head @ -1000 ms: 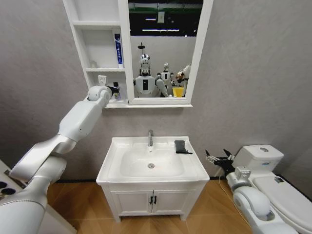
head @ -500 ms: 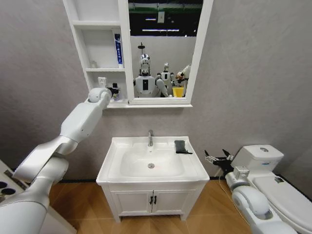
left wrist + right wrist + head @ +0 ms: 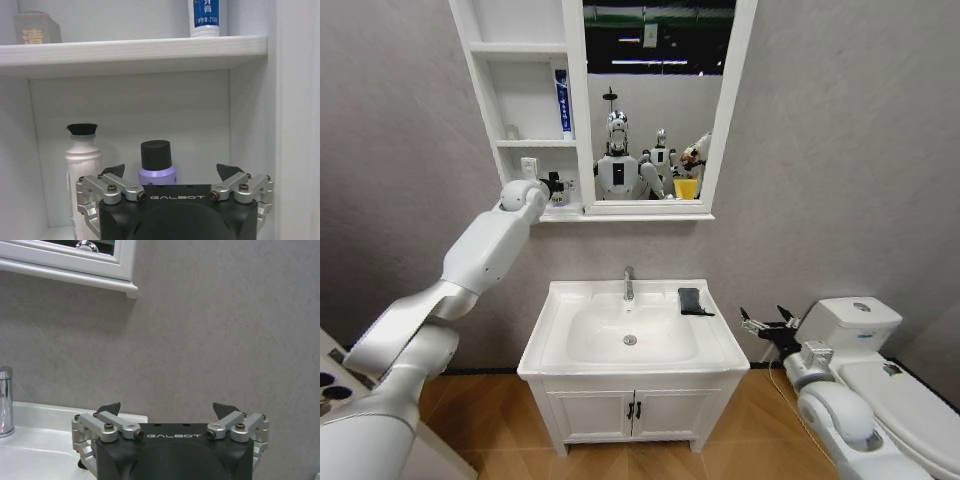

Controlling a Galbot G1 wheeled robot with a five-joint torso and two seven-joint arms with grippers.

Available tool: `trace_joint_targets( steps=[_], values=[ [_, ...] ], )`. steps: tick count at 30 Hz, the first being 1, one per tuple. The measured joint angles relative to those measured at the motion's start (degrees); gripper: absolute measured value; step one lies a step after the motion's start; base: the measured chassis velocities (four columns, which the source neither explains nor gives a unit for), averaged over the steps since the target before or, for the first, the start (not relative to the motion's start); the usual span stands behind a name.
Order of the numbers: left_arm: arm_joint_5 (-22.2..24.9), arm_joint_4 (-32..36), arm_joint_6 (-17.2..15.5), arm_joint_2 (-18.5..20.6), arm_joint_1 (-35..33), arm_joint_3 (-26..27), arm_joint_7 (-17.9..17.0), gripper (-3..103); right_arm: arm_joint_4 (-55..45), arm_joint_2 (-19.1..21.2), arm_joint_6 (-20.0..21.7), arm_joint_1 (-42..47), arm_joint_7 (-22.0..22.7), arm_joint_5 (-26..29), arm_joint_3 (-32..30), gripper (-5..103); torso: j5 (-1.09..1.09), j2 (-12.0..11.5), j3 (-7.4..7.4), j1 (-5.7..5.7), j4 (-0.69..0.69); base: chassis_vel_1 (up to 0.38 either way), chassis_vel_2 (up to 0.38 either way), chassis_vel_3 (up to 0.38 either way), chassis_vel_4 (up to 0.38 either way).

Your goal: Move facial cleanser and shampoo from washbasin to cabinet, then wipe washbasin with towel.

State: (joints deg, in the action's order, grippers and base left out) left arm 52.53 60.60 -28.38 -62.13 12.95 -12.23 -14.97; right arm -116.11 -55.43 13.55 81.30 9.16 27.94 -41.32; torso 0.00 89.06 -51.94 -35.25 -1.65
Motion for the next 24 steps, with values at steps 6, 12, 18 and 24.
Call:
trace_joint_targets(
  steps=[6,12,18,24],
  values=[
    [2.8,4.7,0.0,1.8,-1.7,1.2,-3.7,100,-0.5,0.0,0.0,0.1,0.0,0.0,0.3,100,0.00,0.0,0.00,-0.01,0.00,0.000,0.000,0.000,0.000],
    [6.6,19.5,-1.7,6.9,-7.7,4.9,-8.6,100,-1.2,-0.3,0.2,0.3,0.0,0.0,0.7,100,-0.01,0.0,0.01,0.00,-0.01,0.000,0.000,0.000,0.000],
    [6.2,34.4,-2.9,15.2,-20.3,12.0,-12.3,100,-2.1,-0.4,1.0,-0.2,0.3,0.0,0.9,100,0.02,0.0,0.00,0.00,0.01,0.000,0.000,0.000,0.000],
    [5.4,47.2,-1.6,19.9,-33.2,16.8,-17.6,100,-4.0,-1.4,1.1,2.1,0.6,-0.1,-0.7,100,-0.01,0.0,0.02,0.00,0.02,0.000,0.000,0.000,0.000]
  ],
)
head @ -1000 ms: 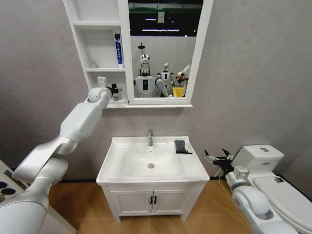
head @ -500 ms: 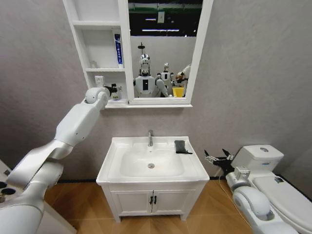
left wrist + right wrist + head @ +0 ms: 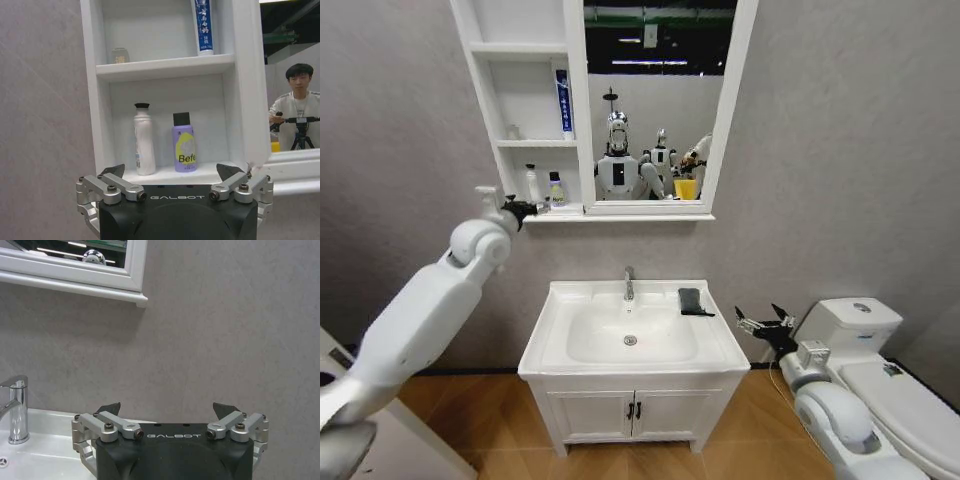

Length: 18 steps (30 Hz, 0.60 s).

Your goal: Move facial cleanser and shampoo from washbasin to cabinet, then wipe washbasin with towel.

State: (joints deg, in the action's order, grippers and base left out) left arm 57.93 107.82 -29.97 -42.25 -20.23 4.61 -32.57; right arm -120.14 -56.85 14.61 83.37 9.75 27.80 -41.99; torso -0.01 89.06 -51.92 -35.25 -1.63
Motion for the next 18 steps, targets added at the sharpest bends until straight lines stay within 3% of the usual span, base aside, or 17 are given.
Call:
trace_joint_targets(
  steps=[1,3,4,5,7,9,10,11,12,14,18],
  values=[
    [0.0,0.0,0.0,0.0,0.0,0.0,0.0,100,0.0,0.0,0.0,0.0,0.0,0.0,0.0,100,0.00,0.0,0.00,0.00,0.00,0.000,0.000,0.000,0.000],
    [-2.1,3.5,0.5,0.8,-7.1,2.3,-0.8,100,-0.7,-0.8,0.0,0.9,0.4,-0.1,-0.6,100,0.02,0.0,-0.01,0.00,-0.08,0.000,0.000,0.000,0.000],
    [-2.1,3.5,0.5,0.8,-7.1,2.3,-0.8,100,-0.7,-0.8,0.0,0.9,0.4,-0.1,-0.6,100,0.02,0.0,-0.01,0.00,-0.08,0.000,0.000,0.000,0.000],
    [-5.9,5.7,1.8,1.2,-14.2,5.3,-0.5,100,-1.1,-1.4,0.1,0.9,0.6,-0.4,-0.4,100,0.01,0.0,-0.01,0.00,-0.04,0.000,0.000,0.000,0.000],
    [-7.1,6.4,2.1,1.1,-16.9,6.4,-0.3,100,-1.3,-1.8,0.1,0.9,0.6,-0.5,-0.3,100,0.01,0.0,-0.01,0.00,-0.01,0.000,0.000,0.000,0.000],
    [-11.1,8.8,2.9,-0.5,-26.5,11.3,0.6,100,-2.1,-2.9,0.4,1.2,1.0,-0.8,-0.3,100,0.02,0.0,-0.01,-0.01,-0.03,0.000,0.000,0.000,0.000],
    [-11.1,8.8,2.9,-0.5,-26.5,11.3,0.6,100,-2.1,-2.9,0.4,1.2,1.0,-0.8,-0.3,100,0.02,0.0,-0.01,-0.01,-0.03,0.000,0.000,0.000,0.000],
    [-14.0,10.4,3.4,-1.8,-33.4,15.6,2.5,100,-2.3,-3.3,0.5,1.2,1.1,-1.0,-0.2,100,0.02,0.0,-0.01,0.00,-0.02,0.000,0.000,0.000,0.000],
    [-14.0,10.4,3.4,-1.8,-33.4,15.6,2.5,100,-2.3,-3.3,0.5,1.2,1.1,-1.0,-0.2,100,0.02,0.0,-0.01,0.00,-0.02,0.000,0.000,0.000,0.000],
    [-19.3,12.8,4.8,-4.2,-42.8,22.4,5.6,100,-2.4,-3.5,0.5,1.5,1.1,-1.3,-0.1,100,0.01,0.0,-0.01,0.00,0.00,0.000,0.000,0.000,0.000],
    [-24.4,14.8,6.5,-7.1,-50.3,28.4,8.7,100,-2.5,-3.6,0.4,1.8,1.1,-1.4,-0.2,100,0.00,0.0,-0.01,0.00,-0.03,0.000,0.000,0.000,0.000]
  ],
)
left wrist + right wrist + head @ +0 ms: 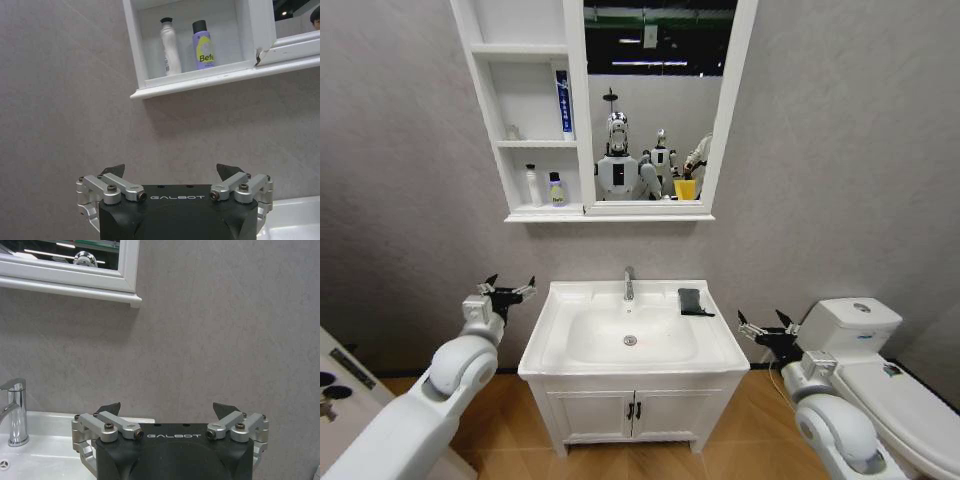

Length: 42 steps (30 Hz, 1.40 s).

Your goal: Move facial cleanser and shampoo from washbasin to cabinet, then wipe washbasin with towel.

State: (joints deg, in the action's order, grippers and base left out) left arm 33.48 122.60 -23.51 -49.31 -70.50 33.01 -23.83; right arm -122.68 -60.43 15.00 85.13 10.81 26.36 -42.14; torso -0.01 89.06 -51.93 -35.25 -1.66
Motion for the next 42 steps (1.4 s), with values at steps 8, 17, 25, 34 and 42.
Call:
trace_joint_targets(
  steps=[8,17,25,34,42],
  values=[
    [-6.1,6.0,5.5,-10.4,-17.2,14.5,12.7,100,-1.2,0.3,-0.5,0.5,-0.1,0.1,-0.5,100,0.00,0.0,0.00,0.00,0.01,0.000,0.000,0.000,0.000],
    [-5.4,13.6,6.3,-18.0,-26.6,18.0,18.6,100,-2.5,1.3,-0.6,0.9,-0.1,0.5,-0.7,100,0.00,0.0,-0.01,0.00,0.01,0.000,0.000,0.000,0.000],
    [-8.3,15.7,6.9,-22.6,-30.2,18.6,17.5,100,-3.4,1.5,-0.6,1.2,-0.1,0.8,-0.5,100,0.00,0.0,-0.01,0.00,0.01,0.000,0.000,0.000,0.000],
    [-11.1,16.1,5.7,-24.8,-30.1,17.9,14.4,100,-3.8,1.0,-0.8,1.6,0.3,1.1,-0.3,100,0.01,0.0,-0.01,-0.01,0.00,0.000,0.000,0.000,0.000],
    [-11.1,16.0,5.6,-24.6,-30.0,17.8,14.4,100,-4.5,0.1,-0.5,1.8,0.9,0.9,-0.5,100,0.01,0.0,-0.01,-0.01,0.00,0.000,0.000,0.000,0.000]
  ],
)
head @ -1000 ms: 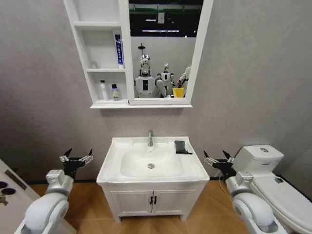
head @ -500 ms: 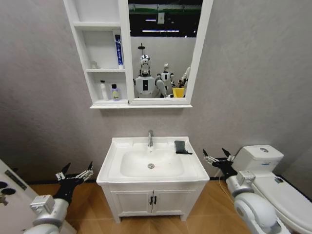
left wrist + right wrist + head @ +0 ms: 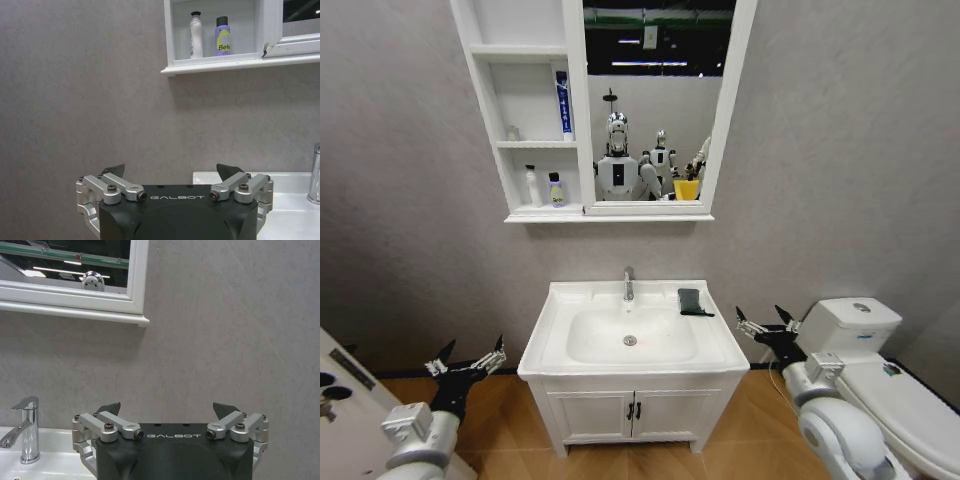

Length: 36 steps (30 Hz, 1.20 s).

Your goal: Move facial cleanser and shampoo from washbasin to cabinet, then wipe washbasin with towel.

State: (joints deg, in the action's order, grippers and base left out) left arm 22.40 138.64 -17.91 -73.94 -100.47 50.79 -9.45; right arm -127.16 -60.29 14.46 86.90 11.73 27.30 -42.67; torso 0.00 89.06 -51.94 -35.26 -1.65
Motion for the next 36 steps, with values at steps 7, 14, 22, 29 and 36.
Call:
trace_joint_targets(
  steps=[7,14,22,29,36],
  values=[
    [0.1,-0.1,0.0,0.1,0.1,-0.1,0.0,100,-0.5,-0.5,0.6,0.1,-0.5,-0.2,-0.3,100,0.01,0.0,0.00,0.01,0.00,0.000,0.000,0.000,0.000],
    [0.1,-0.1,-0.1,0.1,0.1,-0.1,0.0,100,-1.1,-2.1,1.1,0.6,-0.5,-1.4,0.3,100,0.00,0.0,0.00,0.02,0.00,-0.063,0.063,0.085,-0.084],
    [0.1,-0.1,-0.1,0.2,0.1,-0.1,0.0,100,-1.2,-3.5,1.6,1.1,-0.5,-3.0,0.6,100,0.00,0.0,-0.01,-0.04,0.01,-0.143,0.150,0.177,-0.163],
    [0.2,-0.2,-0.1,0.2,0.2,-0.1,0.0,100,3.3,0.3,5.8,-3.4,2.8,1.8,3.2,100,0.00,0.0,-0.01,-0.02,0.00,-0.047,0.049,0.036,-0.049],
    [0.2,-0.2,-0.1,0.2,0.1,-0.1,0.0,100,16.7,6.9,12.1,-14.7,5.9,11.6,7.7,100,-0.02,0.0,0.00,0.03,0.00,0.036,-0.027,-0.018,0.023]
  ],
)
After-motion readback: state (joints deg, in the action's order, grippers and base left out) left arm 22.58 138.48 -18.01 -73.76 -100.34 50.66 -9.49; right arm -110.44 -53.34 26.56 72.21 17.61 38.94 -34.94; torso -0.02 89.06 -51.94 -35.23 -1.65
